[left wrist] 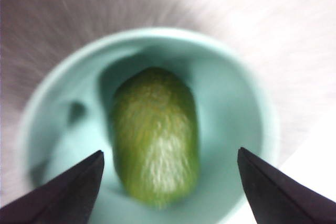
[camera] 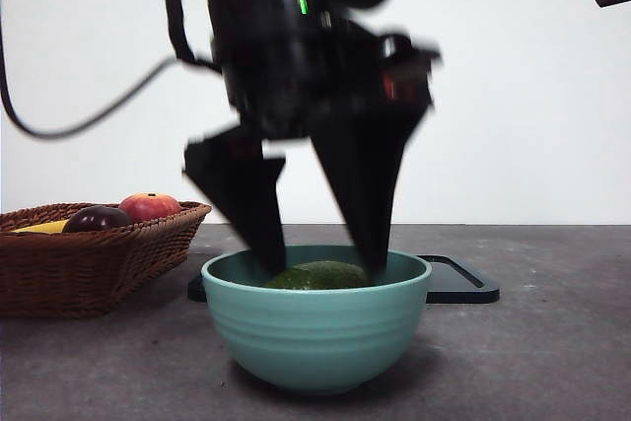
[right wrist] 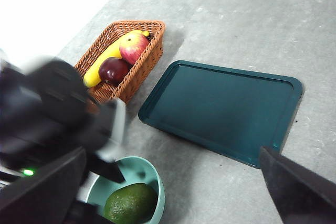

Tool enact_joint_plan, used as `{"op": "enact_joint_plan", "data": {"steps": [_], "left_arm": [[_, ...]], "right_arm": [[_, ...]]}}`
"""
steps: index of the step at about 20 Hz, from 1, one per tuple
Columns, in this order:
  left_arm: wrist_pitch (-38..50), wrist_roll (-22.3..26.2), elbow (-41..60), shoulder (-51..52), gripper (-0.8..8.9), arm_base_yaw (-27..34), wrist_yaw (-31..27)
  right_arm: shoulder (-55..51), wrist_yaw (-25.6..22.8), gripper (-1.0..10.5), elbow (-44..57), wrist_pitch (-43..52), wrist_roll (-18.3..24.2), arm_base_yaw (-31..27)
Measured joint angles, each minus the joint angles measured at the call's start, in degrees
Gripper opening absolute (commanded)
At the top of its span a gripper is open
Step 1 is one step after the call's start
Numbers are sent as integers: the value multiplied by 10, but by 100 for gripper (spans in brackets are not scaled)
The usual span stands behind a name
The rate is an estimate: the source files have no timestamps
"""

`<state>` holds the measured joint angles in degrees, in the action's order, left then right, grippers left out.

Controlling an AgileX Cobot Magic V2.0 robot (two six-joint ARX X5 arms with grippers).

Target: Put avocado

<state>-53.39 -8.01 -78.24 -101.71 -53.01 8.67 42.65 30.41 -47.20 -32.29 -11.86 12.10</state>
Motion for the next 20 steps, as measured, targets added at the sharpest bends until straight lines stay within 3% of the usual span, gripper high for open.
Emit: {"op": "enact_joint_plan", "data": {"steps": [4,10,13,20], "left_arm": [[0,0,0,94,537,0,0],[-11,-3,0,258,533,0,0],[-25,-3,0,337,535,0,-29],[-138,-15,0,466,535,0,-90]], "right_arm": [[0,0,576,0,0,0,0],[0,0,576,0,0,0,0],[0,0,576,0,0,0,0],[0,0,576,0,-10,0,0]]}}
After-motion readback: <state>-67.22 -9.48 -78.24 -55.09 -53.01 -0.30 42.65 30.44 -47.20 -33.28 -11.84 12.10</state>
